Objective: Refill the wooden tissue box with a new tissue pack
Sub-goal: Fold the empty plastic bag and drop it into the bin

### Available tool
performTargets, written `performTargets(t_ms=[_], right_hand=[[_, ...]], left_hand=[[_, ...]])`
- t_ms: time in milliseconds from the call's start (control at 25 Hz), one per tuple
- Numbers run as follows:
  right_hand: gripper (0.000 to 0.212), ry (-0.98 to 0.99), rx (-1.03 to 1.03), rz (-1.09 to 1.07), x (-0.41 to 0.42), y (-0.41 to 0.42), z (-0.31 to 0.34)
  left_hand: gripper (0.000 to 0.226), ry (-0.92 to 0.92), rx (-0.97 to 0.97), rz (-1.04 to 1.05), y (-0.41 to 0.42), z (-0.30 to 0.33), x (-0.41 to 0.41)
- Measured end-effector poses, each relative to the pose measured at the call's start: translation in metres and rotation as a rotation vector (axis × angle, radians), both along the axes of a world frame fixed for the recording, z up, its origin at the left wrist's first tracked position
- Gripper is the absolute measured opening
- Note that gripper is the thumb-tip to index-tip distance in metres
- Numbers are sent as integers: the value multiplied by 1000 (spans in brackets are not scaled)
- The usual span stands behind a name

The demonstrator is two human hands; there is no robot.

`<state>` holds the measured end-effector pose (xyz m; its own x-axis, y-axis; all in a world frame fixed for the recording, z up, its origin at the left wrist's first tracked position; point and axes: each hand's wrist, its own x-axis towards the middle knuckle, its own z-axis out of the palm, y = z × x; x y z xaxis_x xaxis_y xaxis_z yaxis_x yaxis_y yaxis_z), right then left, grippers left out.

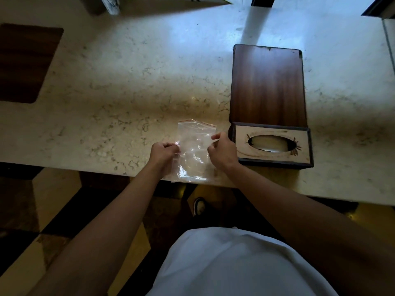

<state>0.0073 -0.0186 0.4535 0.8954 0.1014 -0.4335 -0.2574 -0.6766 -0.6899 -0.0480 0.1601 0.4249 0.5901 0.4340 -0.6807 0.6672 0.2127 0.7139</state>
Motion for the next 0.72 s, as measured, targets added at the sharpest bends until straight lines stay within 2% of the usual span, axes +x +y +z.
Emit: performTargets(t_ms=[80, 160, 320, 480, 600, 720], right_hand=[[38, 53, 91, -64, 6, -3, 3], [44, 193, 260, -158, 13, -9, 6], [16, 336, 462, -219, 18, -23, 13], [7, 240, 503, -164, 24, -45, 27], [10, 116, 445, -81, 26, -68, 38], [16, 123, 535, -93, 25, -94, 42]], left_hand=[[9, -38, -2, -10, 4, 7, -3], [7, -86, -2, -20, 7, 15, -5], [3, -166, -46, -12, 7, 29, -4], [3, -220, -33, -65, 3, 37, 1], [4, -267, -59, -150, -11, 44, 12], [10, -306, -93, -199, -33, 53, 25]])
